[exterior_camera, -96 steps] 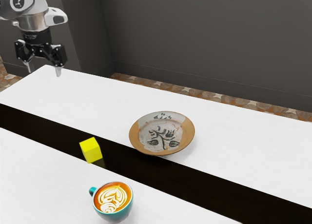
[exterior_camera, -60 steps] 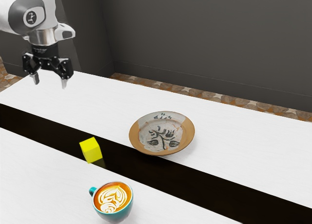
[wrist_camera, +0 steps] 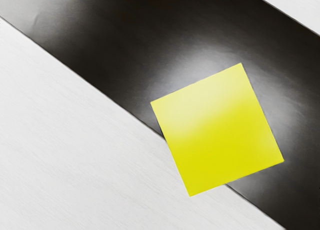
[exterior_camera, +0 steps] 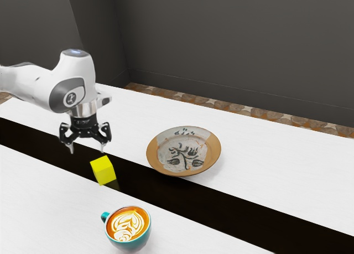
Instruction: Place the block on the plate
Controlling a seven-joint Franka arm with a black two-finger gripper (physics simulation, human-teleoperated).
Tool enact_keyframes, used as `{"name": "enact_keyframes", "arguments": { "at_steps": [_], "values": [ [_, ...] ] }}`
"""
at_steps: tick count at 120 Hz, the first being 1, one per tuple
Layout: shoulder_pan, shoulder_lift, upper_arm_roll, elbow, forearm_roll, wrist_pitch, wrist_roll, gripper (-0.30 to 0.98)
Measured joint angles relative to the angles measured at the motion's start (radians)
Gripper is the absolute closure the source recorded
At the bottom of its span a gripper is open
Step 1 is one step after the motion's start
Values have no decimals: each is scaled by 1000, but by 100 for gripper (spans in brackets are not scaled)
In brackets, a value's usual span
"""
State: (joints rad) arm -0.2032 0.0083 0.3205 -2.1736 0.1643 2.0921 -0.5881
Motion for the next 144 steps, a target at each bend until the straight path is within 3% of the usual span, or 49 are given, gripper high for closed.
{"name": "enact_keyframes", "arguments": {
  "at_steps": [62,94,144],
  "values": [
    [-8,176,1,13,-54,180,-320,0],
    [18,266,-3,44,-85,244,-383,0],
    [20,305,-4,43,-164,302,-426,1]
  ]
}}
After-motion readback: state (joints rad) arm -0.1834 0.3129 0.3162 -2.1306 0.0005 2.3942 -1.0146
